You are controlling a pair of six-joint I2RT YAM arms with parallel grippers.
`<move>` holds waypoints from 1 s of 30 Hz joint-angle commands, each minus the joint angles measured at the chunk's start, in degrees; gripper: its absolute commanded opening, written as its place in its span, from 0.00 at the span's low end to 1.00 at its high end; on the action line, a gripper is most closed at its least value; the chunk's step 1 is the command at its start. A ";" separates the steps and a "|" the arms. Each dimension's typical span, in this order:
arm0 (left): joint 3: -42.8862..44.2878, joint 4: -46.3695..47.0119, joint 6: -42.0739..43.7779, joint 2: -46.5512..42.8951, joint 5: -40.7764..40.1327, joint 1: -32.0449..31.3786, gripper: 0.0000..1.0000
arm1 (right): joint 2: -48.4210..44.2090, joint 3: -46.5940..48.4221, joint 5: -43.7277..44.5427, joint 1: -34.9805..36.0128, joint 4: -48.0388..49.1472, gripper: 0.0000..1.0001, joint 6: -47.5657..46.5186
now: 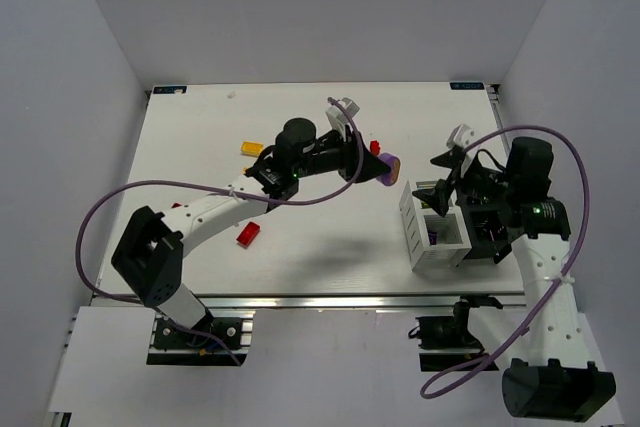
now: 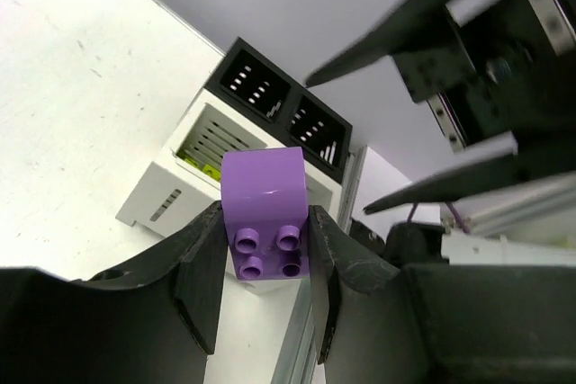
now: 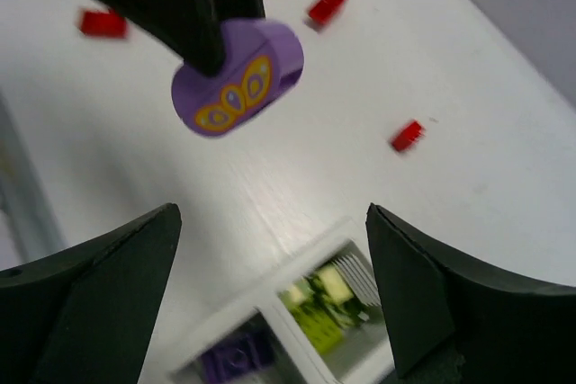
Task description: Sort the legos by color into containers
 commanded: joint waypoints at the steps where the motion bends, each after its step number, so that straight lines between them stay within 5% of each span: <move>1: -3.11 3.14 3.64 -4.80 7.11 0.76 0.00 | 3.75 3.60 -13.54 -0.21 8.16 0.88 20.82; 5: -6.01 5.43 5.31 -8.04 14.40 1.90 0.00 | 12.79 6.85 -28.04 0.05 11.15 0.64 32.26; 12: -8.30 9.72 7.08 -10.52 21.70 2.96 0.00 | 11.68 3.79 -36.24 0.84 21.33 0.81 35.87; 18: -7.51 15.00 2.95 -8.76 24.61 2.96 0.00 | 10.80 2.11 -35.98 3.91 26.36 0.80 38.43; 30: -5.67 18.79 -0.66 -5.33 25.67 2.43 0.00 | 13.09 2.99 -30.97 8.48 21.53 0.78 32.98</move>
